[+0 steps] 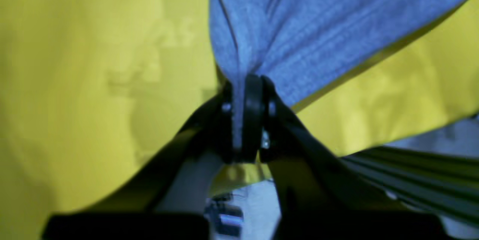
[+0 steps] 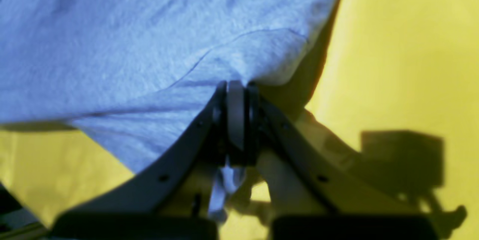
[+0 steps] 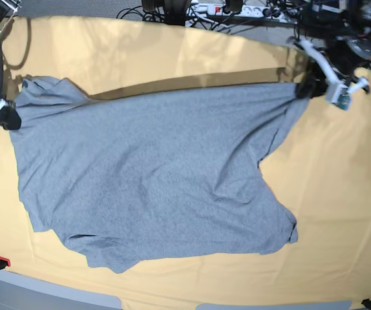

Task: Layout the t-shirt on the table in an organized manner, then fold the t-shirt properly
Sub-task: 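Pull the t-shirt taut with both grippers, spreading it flat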

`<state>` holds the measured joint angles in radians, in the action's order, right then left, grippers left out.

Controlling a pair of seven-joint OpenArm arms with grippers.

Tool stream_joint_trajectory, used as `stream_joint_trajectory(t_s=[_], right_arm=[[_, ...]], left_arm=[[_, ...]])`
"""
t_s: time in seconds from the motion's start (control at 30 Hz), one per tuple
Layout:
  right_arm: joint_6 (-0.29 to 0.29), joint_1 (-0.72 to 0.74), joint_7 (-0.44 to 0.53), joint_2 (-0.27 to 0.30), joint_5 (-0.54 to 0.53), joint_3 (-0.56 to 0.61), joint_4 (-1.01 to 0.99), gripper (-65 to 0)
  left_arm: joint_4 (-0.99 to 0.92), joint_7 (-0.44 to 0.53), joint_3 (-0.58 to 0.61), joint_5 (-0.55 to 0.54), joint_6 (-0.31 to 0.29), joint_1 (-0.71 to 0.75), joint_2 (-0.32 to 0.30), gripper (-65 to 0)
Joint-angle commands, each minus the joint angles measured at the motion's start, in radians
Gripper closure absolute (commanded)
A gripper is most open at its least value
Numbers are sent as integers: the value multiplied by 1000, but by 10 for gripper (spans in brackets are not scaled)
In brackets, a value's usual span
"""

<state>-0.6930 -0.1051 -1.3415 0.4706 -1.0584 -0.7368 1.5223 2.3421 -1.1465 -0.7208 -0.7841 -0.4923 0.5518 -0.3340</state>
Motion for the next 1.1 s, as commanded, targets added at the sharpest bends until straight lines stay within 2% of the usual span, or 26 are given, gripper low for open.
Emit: stream_joint_trajectory(t_s=[0.0,0.1,0.27,0.53,0.8,1.07], right_arm=[[-5,0,-10,31,-31,-7,16,0],[-5,-36,-55,29,-112,-7,16,0],[-5,-114,-55,28,-171,-8,92,0],[-5,-304,-55,23,-173,-8,385,0],[-5,-462,-55,23,-177,-8,534,0],[-5,-599,-55,23,-253,-8,634,0]], left_arm=[[14,8,-38,-9,6,2,-34,0],[14,-18,-98,-101,-1,2,-104,0],[14,-69,-116,-204,-77,2,-213,0],[14,-199,-116,-377,-200,18,-360,0],[14,-250,-116,-377,-206,127,-512,0],[14,-250,-116,-377,-206,154,-590,0]])
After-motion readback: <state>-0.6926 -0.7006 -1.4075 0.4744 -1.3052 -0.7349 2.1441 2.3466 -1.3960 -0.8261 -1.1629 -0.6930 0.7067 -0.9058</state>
